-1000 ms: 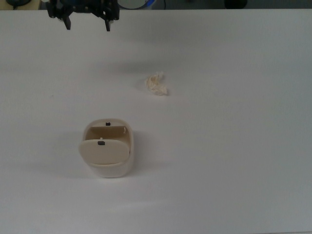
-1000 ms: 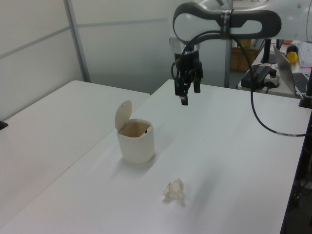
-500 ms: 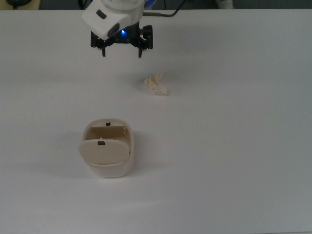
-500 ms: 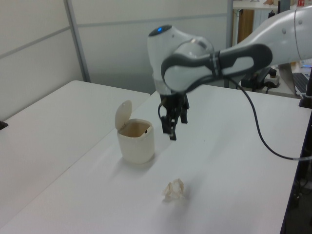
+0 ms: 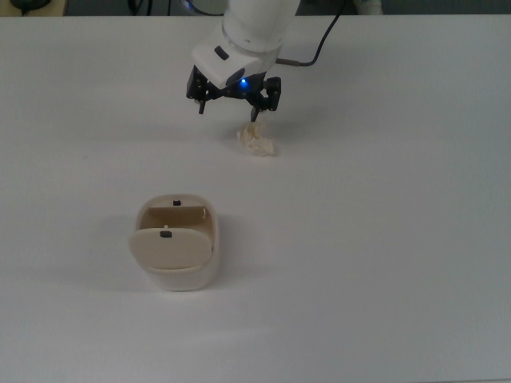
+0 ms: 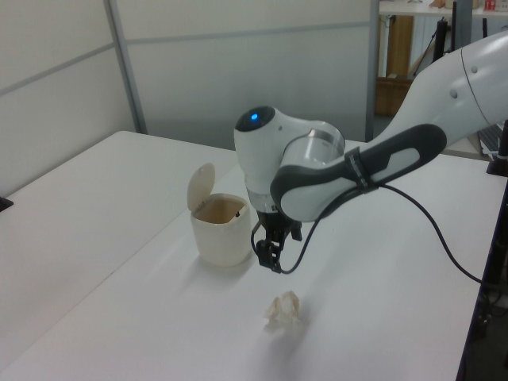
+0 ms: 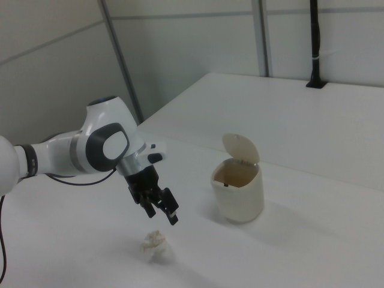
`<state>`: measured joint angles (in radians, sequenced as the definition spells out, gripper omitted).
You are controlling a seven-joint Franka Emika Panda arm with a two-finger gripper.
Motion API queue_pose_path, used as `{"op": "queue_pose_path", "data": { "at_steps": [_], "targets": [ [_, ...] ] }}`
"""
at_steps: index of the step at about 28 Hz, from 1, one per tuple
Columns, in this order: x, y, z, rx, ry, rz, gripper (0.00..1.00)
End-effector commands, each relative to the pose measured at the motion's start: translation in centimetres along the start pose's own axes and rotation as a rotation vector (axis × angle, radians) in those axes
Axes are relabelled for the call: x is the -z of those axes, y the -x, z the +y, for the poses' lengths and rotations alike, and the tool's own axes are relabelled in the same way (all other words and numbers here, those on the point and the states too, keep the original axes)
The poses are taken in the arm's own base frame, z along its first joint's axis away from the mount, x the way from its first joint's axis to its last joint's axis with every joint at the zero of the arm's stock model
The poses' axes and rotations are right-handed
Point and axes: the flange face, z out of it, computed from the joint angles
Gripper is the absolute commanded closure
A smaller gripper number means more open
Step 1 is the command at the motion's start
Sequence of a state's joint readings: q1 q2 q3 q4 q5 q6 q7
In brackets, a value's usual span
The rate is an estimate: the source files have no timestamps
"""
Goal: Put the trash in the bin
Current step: 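Move the open gripper down over the crumpled white tissue, then close the gripper on the crumpled tissue and lift it, then carry the tissue over the open cream bin's opening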
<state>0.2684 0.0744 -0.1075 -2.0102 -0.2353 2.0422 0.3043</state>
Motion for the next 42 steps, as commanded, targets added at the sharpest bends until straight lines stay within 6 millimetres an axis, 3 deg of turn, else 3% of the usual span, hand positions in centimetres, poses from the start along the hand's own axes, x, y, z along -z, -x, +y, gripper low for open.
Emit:
{"op": "queue_pose_path", "data": {
  "at_steps": [1, 11, 22, 27, 33, 34, 40, 42],
  "targets": [
    [-1.3, 1.5, -1.5, -0.007, 0.025, 0.025, 0.00],
    [-4.6, 3.4, -5.1, 0.009, 0.066, 0.018, 0.00],
    [-9.4, 3.3, -8.6, 0.011, 0.140, 0.018, 0.00],
    [-10.2, 3.0, -8.8, 0.018, 0.148, 0.028, 0.00],
    [-10.3, 2.9, -8.8, 0.027, 0.156, 0.031, 0.50],
    [-10.2, 2.8, -8.9, 0.026, 0.155, 0.033, 0.62],
    [-8.7, 1.8, -8.8, 0.005, 0.142, 0.060, 0.90],
    [-8.3, 1.5, -8.7, -0.001, 0.138, 0.066, 0.94]
  ]
}}
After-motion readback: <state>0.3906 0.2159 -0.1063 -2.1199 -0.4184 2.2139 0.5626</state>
